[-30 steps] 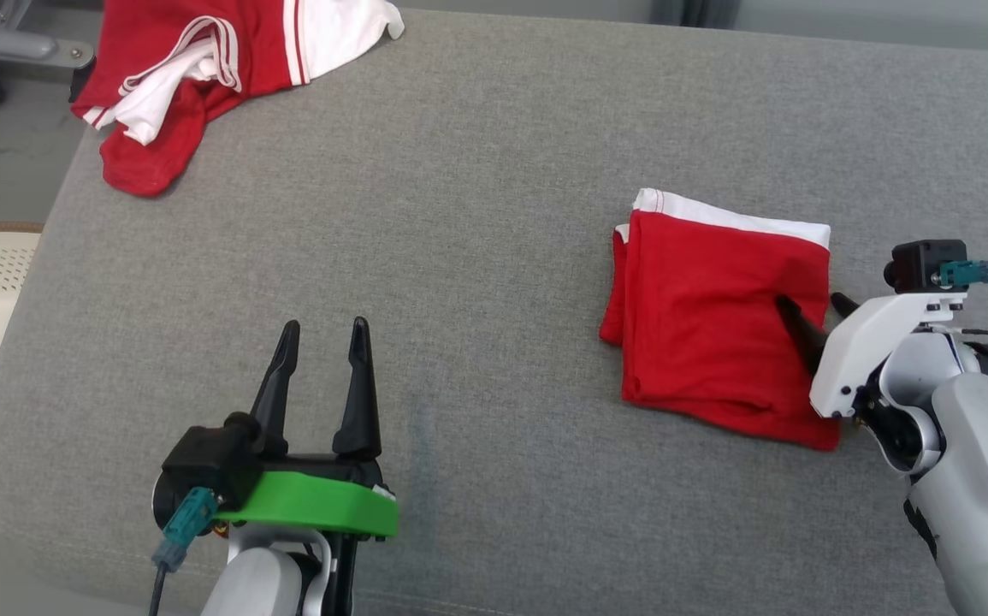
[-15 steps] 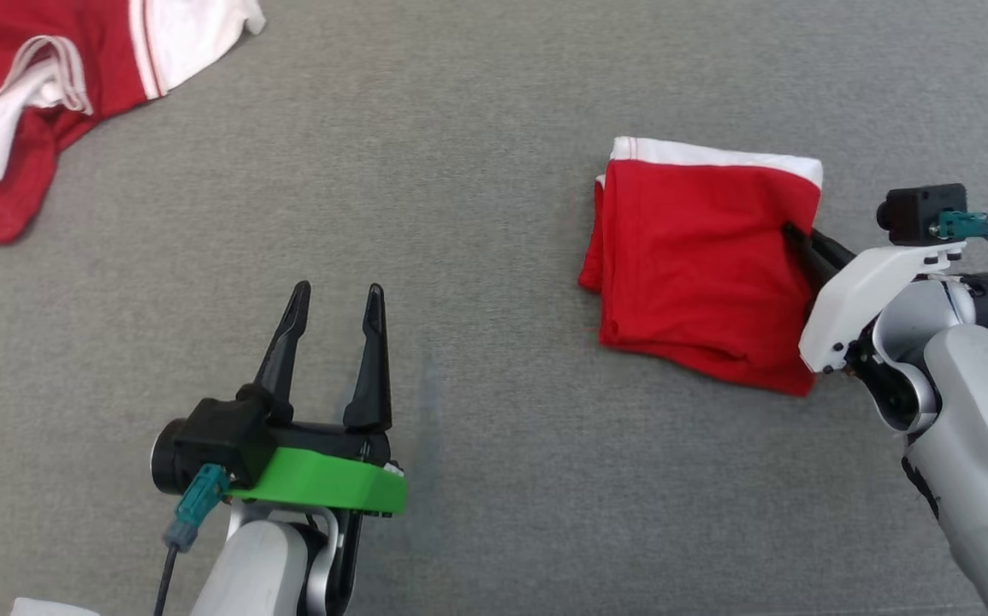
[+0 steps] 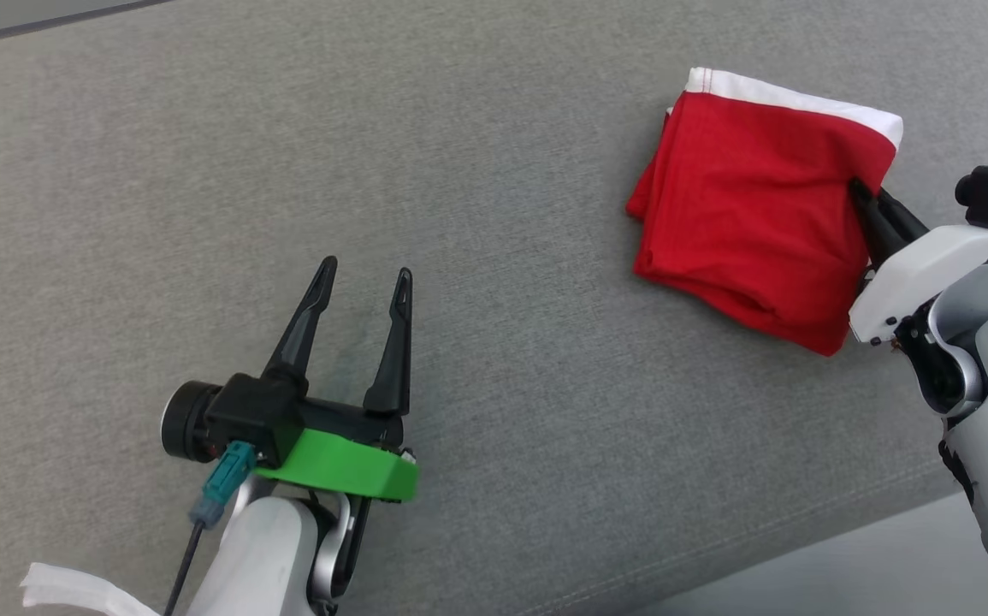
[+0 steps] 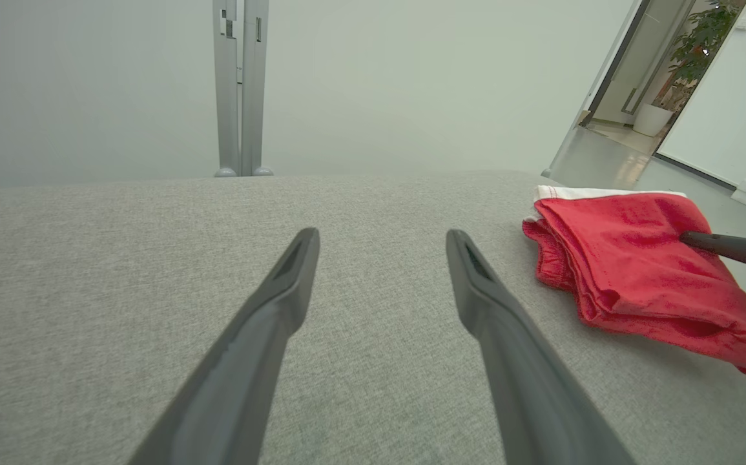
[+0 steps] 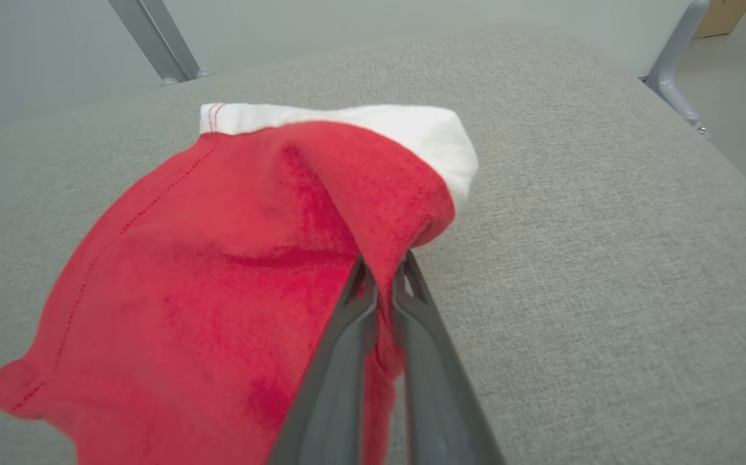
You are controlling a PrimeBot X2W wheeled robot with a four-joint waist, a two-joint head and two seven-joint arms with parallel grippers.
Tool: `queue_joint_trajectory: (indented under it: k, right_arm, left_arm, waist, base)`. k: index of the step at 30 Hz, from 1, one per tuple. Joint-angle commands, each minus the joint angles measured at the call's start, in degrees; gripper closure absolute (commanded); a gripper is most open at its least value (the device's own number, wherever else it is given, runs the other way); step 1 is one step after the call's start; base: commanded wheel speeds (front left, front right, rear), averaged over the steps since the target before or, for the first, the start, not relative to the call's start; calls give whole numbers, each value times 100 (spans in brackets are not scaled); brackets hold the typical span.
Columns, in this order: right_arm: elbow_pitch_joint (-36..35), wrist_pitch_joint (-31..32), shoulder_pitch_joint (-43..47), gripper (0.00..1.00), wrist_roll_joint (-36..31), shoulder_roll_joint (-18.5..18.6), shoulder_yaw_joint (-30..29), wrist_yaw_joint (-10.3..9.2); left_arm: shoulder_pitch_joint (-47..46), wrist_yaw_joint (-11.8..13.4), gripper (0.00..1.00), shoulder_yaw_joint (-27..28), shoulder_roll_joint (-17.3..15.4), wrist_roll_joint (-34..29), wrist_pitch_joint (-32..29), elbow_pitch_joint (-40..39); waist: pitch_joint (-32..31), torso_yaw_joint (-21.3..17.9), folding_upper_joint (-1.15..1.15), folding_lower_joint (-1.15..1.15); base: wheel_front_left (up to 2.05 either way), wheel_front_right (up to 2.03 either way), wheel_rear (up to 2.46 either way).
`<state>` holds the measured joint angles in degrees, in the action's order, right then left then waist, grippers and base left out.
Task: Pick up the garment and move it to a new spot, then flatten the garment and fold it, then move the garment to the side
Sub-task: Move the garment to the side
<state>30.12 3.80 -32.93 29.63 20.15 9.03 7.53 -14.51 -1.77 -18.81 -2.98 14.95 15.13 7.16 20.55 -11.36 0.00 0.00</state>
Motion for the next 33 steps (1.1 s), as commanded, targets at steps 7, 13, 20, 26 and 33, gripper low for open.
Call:
queue_joint_trajectory:
  k: [7,13,20,26,33]
  right_arm:
    - [5,-193,-50,100,-246,-133,-107,-8]
    - [205,-270,-457,100,-544,62,-33,-8]
    - [678,-259,-1052,100,-737,561,-106,-8]
    - [1151,-128,-1521,100,-748,1278,-331,-8]
    - [1571,-267,-1859,100,-1153,1995,-416,-9]
  left_arm:
    - [-159,-38,0,-38,-57,-45,2,6]
    - [-138,16,0,-8,-56,-52,2,-81]
    - [-142,62,0,27,-58,-78,2,-248]
    - [-23,112,0,68,-82,-88,1,-379]
    - [46,124,0,85,-91,-59,2,-484]
  waist:
    - [333,-444,0,0]
    - [385,-114,0,0]
    - [504,407,0,0]
    - [628,799,0,0]
    - [787,1076,0,0]
  base:
    - [0,0,0]
    - [0,0,0]
    - [0,0,0]
    - [0,0,0]
    - [0,0,0]
